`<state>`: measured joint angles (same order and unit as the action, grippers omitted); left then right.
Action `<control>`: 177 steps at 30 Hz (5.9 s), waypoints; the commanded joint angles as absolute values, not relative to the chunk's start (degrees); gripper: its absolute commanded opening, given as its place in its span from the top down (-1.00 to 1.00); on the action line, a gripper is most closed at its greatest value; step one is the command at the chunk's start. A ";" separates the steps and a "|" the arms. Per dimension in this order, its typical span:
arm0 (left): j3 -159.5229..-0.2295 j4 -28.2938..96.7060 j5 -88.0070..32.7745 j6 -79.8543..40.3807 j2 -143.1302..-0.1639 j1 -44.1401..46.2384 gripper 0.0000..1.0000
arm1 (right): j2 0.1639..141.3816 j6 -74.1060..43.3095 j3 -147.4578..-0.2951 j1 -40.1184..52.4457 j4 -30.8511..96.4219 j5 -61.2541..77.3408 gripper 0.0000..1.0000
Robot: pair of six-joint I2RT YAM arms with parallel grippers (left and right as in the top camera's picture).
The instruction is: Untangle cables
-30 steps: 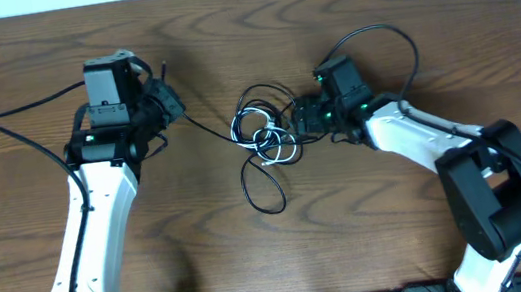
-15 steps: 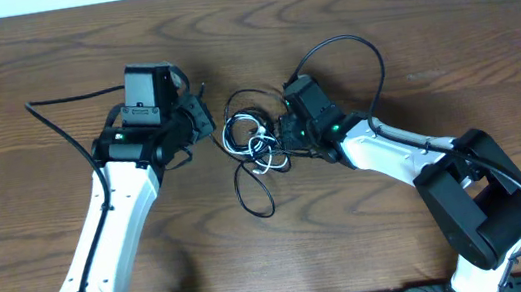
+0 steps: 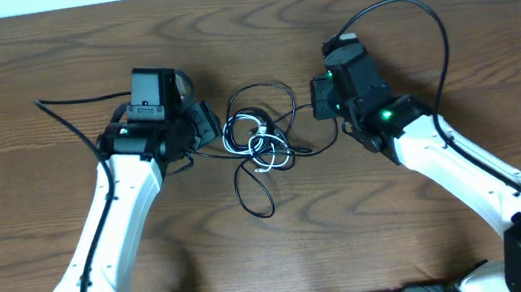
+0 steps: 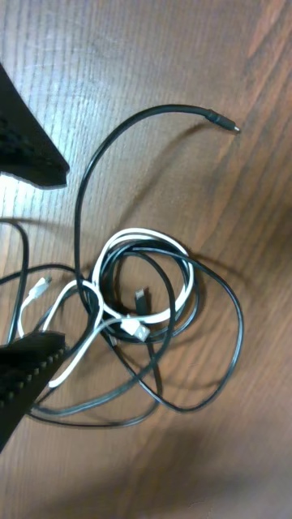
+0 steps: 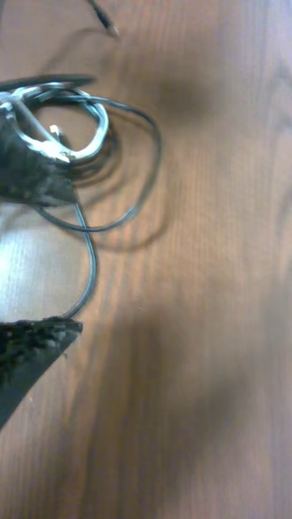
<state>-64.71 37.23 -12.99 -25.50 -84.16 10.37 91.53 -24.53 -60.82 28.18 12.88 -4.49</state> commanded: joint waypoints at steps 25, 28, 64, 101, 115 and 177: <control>-63.99 20.01 -12.43 -14.61 -111.31 14.72 0.73 | 94.80 -23.51 -61.06 24.36 19.35 0.36 -0.15; -64.53 20.23 -13.50 -14.61 -109.10 14.72 0.85 | 94.80 -23.49 -61.06 24.29 19.66 0.34 -0.16; -68.51 16.64 -41.74 -26.83 -90.28 17.08 0.85 | 94.78 -15.18 -61.06 20.16 18.02 32.03 0.10; -68.51 22.70 -60.53 -15.77 -90.28 10.50 0.85 | 94.06 -17.50 -61.10 16.73 17.50 45.41 -0.08; -68.51 17.80 -62.37 -18.11 -90.26 11.79 0.85 | 94.08 -17.58 -61.08 20.91 20.01 35.22 0.81; -68.51 22.70 -40.86 -15.44 -90.28 11.81 0.85 | 94.08 -5.19 -61.08 21.47 30.02 25.82 -0.01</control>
